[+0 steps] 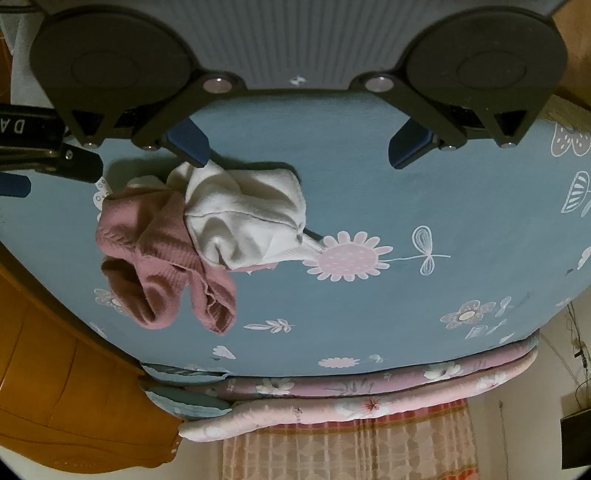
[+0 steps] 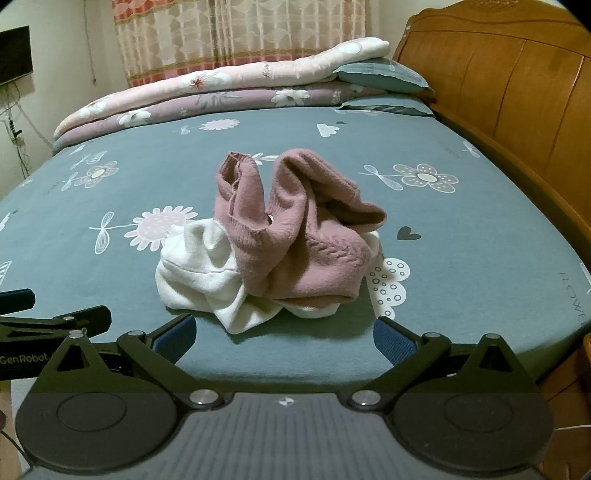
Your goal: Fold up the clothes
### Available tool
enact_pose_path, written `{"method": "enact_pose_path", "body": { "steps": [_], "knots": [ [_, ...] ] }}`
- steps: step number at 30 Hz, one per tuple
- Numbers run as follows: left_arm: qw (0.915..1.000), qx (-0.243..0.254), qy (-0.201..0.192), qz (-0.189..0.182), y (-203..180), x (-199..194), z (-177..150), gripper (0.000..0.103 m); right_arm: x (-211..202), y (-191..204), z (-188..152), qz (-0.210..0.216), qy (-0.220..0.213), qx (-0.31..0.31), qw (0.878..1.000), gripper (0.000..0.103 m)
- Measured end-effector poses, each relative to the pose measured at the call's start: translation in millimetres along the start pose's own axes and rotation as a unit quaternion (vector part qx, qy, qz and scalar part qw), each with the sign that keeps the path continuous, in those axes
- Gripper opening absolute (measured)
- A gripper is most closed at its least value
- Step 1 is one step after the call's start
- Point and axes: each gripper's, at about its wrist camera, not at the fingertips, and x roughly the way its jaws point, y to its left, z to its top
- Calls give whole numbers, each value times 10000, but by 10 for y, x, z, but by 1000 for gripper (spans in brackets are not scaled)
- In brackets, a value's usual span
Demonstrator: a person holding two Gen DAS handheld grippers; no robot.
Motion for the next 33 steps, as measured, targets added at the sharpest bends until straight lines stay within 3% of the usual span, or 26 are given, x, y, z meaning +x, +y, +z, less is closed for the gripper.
{"method": "enact_pose_path", "body": {
  "steps": [33],
  "knots": [
    [10000, -76, -44, 45, 31, -11, 20, 103, -3, 6, -3, 24, -19, -18, 10000, 103]
  ]
}}
